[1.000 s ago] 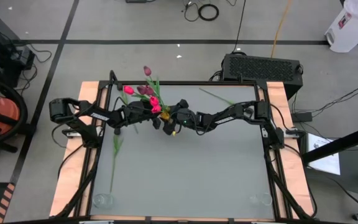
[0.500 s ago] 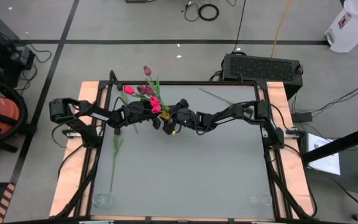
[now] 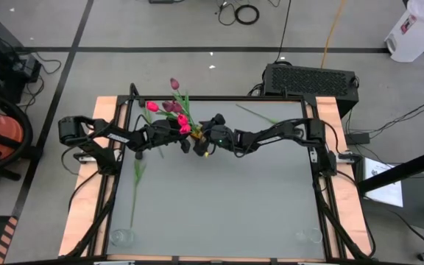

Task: Sort flowers into vase by color
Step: Move the yellow vase to the top of the table, then move the right transparent vase to the center

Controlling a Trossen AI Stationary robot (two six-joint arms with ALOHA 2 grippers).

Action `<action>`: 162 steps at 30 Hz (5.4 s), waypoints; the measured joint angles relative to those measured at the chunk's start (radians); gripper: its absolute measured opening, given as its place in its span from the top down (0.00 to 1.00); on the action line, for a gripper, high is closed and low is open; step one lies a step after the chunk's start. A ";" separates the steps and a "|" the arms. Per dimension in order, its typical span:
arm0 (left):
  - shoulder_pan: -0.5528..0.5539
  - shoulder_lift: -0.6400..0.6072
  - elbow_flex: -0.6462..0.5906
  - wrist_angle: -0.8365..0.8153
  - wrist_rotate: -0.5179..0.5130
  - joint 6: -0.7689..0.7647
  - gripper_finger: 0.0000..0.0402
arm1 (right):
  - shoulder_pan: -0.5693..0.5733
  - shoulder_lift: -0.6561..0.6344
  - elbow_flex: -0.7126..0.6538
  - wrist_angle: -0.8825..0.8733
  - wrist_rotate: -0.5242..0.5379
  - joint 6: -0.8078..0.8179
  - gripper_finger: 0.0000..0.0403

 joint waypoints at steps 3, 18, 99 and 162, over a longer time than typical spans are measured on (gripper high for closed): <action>0.000 0.000 0.000 0.000 0.000 0.000 1.00 | 0.006 -0.002 0.000 0.001 -0.002 0.000 0.19; 0.000 0.000 0.000 0.000 -0.001 -0.002 1.00 | 0.062 -0.126 0.000 -0.234 -0.002 -0.020 0.19; -0.033 -0.082 0.053 -0.197 -0.042 0.132 1.00 | 0.097 -0.202 0.000 -0.319 -0.033 0.011 0.19; -0.308 -0.830 0.144 -1.402 -0.135 -0.223 1.00 | 0.134 -0.677 0.000 -1.104 -0.006 0.154 0.19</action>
